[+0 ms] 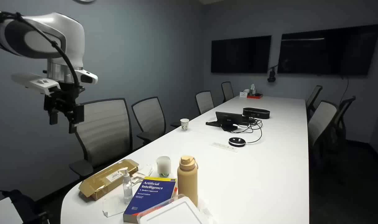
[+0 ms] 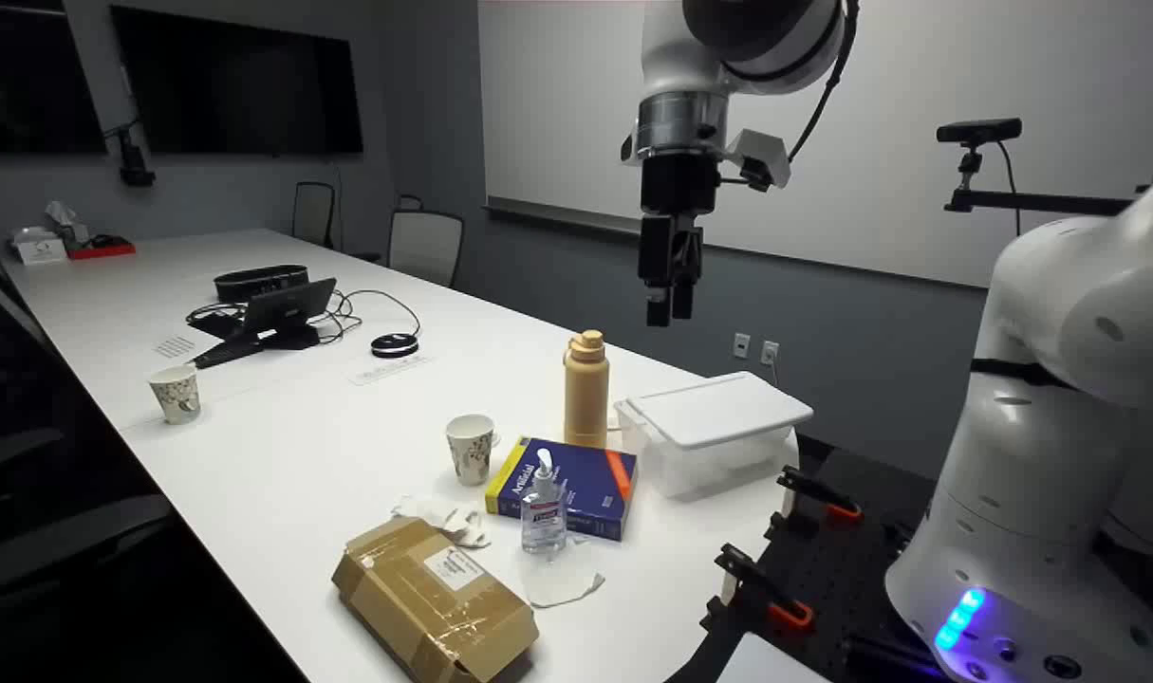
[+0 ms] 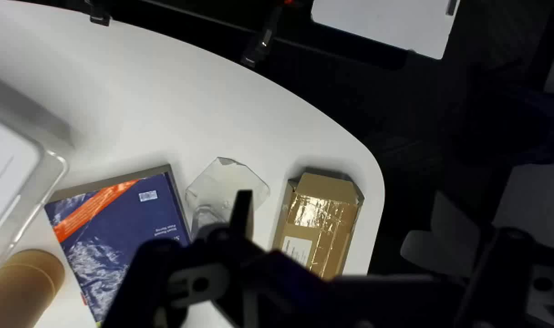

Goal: Open the book

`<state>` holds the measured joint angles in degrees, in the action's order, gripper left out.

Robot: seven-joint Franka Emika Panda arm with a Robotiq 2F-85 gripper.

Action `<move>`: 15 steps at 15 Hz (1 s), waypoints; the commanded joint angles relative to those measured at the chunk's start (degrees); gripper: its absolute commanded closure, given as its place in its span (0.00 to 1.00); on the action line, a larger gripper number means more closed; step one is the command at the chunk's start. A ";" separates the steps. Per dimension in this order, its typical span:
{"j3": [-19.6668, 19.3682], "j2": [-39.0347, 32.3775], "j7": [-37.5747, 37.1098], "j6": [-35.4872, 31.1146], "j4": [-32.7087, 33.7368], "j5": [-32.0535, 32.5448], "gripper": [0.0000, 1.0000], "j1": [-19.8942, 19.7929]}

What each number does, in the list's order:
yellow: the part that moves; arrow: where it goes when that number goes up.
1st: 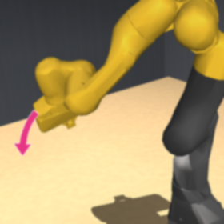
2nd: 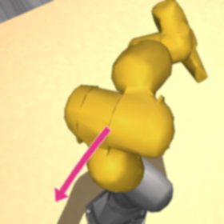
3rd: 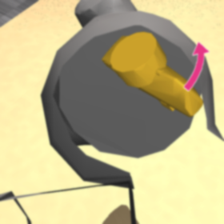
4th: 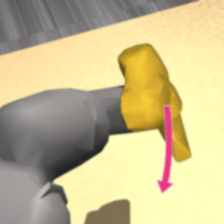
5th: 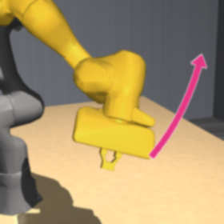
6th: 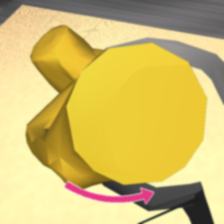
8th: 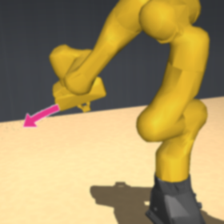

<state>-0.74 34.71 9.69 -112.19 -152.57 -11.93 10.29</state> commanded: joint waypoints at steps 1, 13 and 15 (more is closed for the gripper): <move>0.66 -0.02 0.34 0.18 0.09 -0.37 0.00 -0.73; -4.38 -22.36 11.29 -18.64 3.80 11.19 0.00 -7.20; -4.66 -27.94 13.12 -24.87 4.50 10.54 0.00 -7.32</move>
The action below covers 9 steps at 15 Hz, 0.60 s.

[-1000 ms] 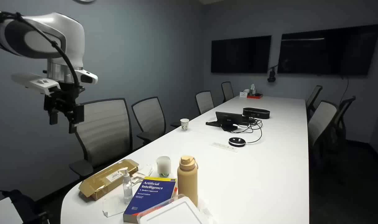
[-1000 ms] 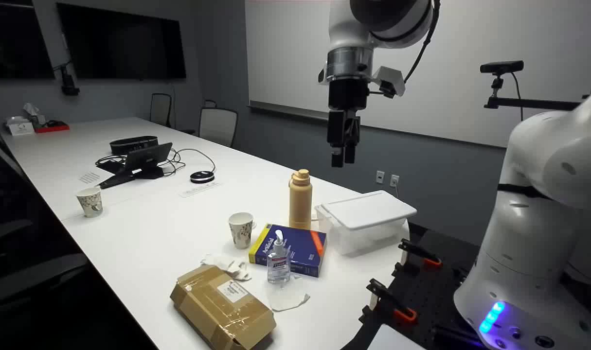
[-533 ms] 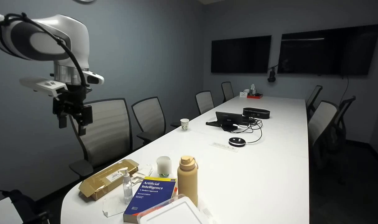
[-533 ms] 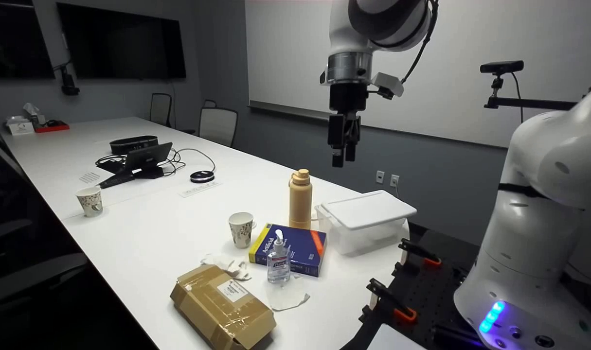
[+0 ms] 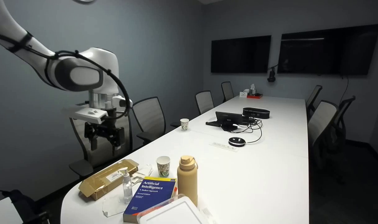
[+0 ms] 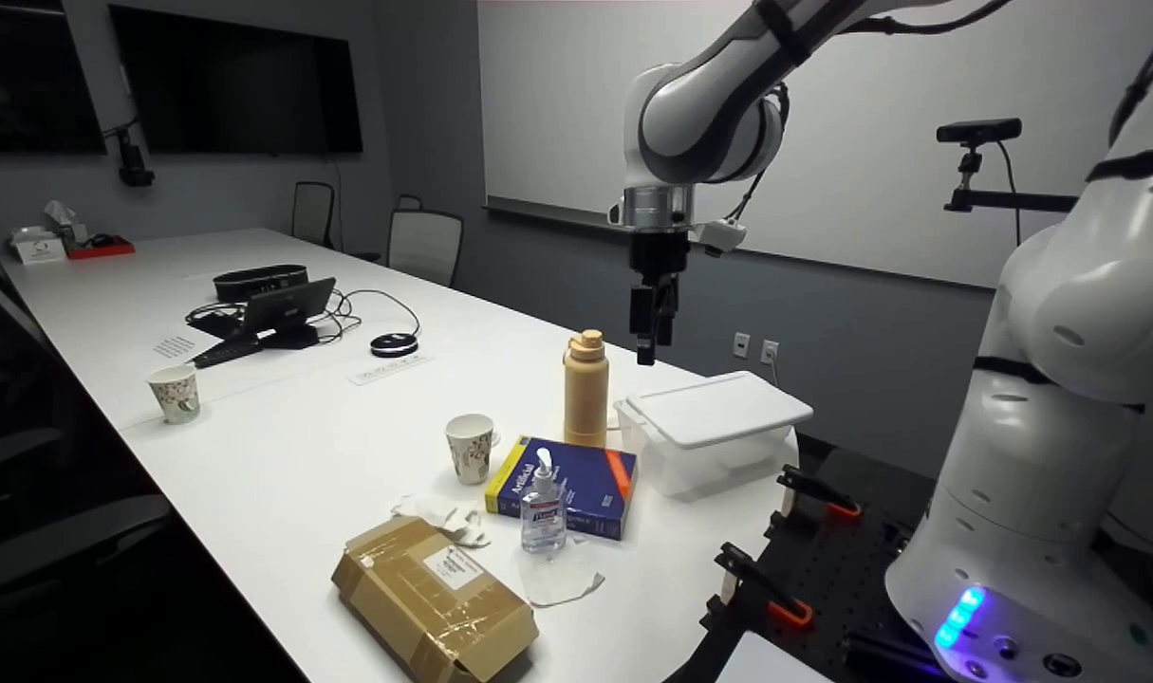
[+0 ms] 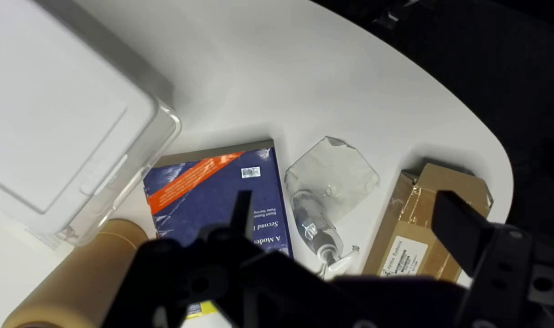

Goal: Open the book

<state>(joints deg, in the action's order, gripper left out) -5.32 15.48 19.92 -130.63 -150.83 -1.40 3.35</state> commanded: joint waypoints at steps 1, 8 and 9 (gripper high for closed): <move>-0.08 -11.38 3.86 -9.05 3.27 -0.41 0.00 -0.44; 2.22 -25.24 4.81 -17.54 9.77 -2.33 0.00 -4.25; 2.55 -23.42 2.89 -17.95 7.15 0.04 0.00 -4.02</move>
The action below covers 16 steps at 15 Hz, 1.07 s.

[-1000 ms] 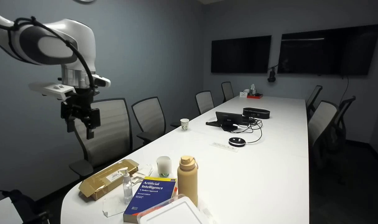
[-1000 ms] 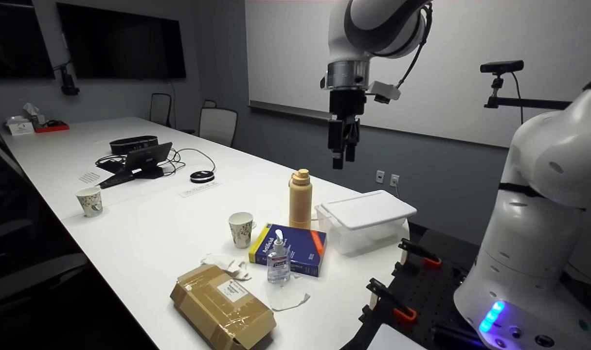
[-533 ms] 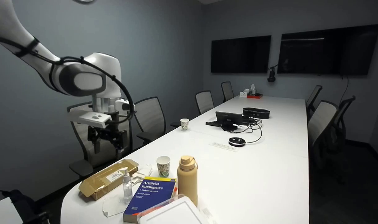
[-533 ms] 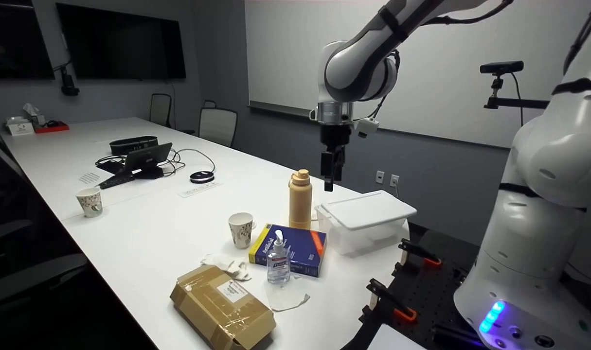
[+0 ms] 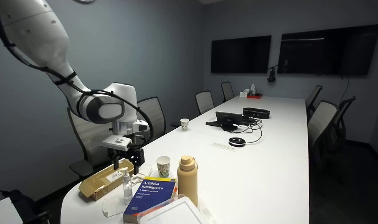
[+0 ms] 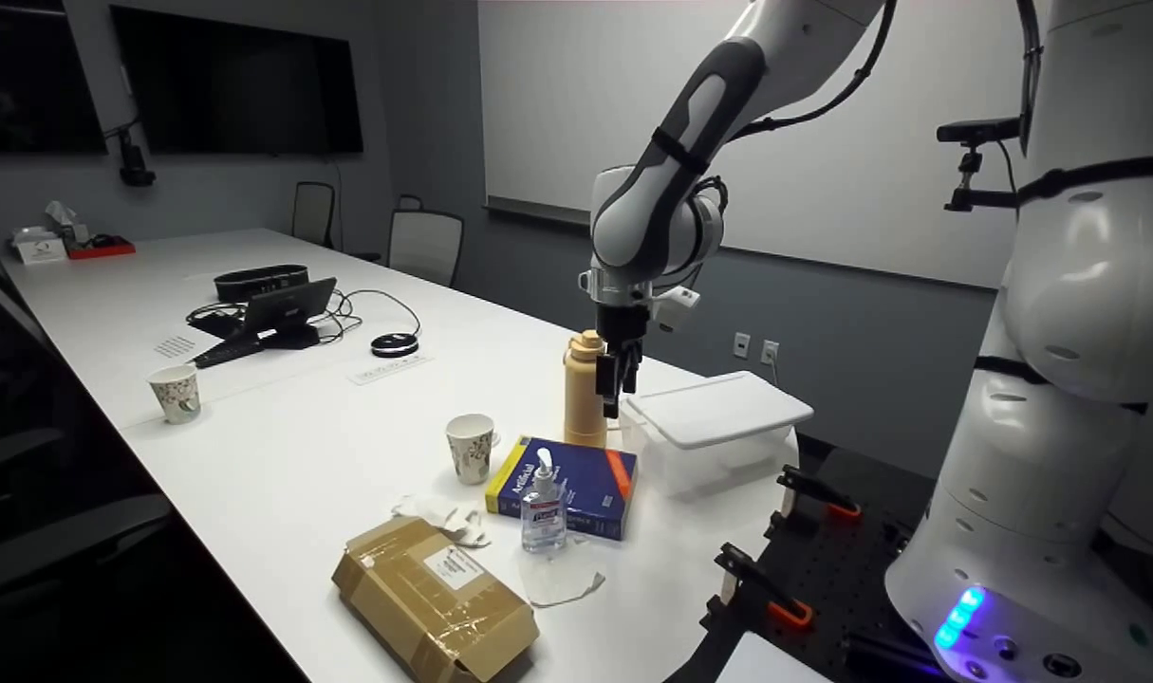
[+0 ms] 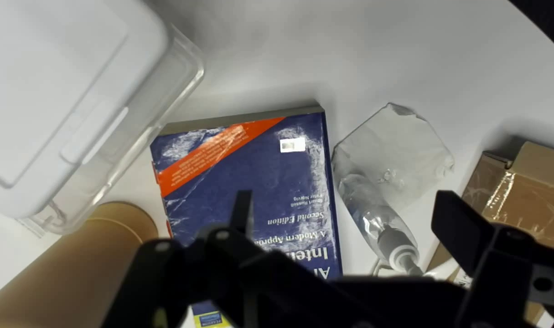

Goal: Open the book

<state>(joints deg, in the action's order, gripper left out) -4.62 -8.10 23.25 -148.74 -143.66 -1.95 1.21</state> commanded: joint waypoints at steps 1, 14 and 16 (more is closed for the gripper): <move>2.10 -1.14 -0.39 0.16 1.16 0.22 0.00 -2.53; 2.07 -19.43 -3.50 -3.61 14.95 2.32 0.00 -5.29; 1.84 -23.53 -5.45 -4.38 18.37 3.70 0.00 -5.29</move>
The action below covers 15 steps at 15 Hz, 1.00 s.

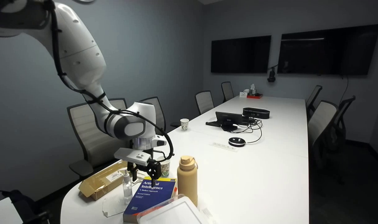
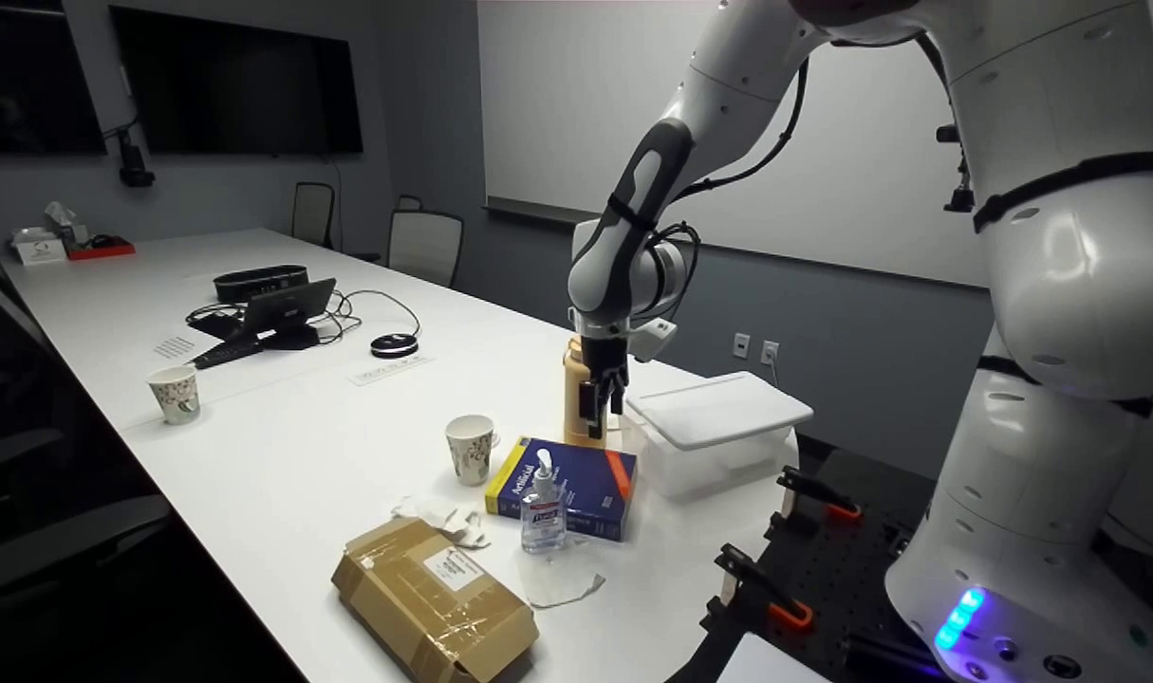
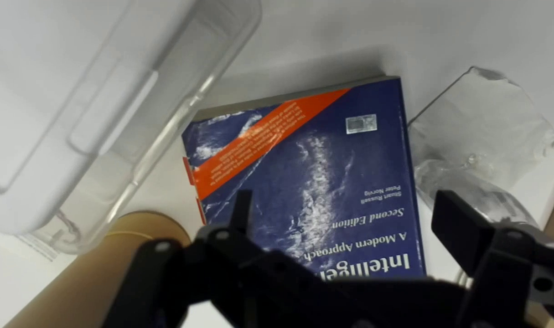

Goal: Open the book

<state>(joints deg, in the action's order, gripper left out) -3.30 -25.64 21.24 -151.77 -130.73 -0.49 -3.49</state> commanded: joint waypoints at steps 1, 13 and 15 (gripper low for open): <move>0.45 -7.80 -4.37 -1.64 6.91 2.72 0.00 -0.60; -3.67 -17.22 -15.75 -7.19 11.80 7.95 0.00 4.47; -4.96 -17.96 -18.03 -8.03 11.85 9.23 0.00 5.75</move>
<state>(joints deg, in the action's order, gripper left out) -5.75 -42.73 7.33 -157.83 -118.83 6.61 -0.59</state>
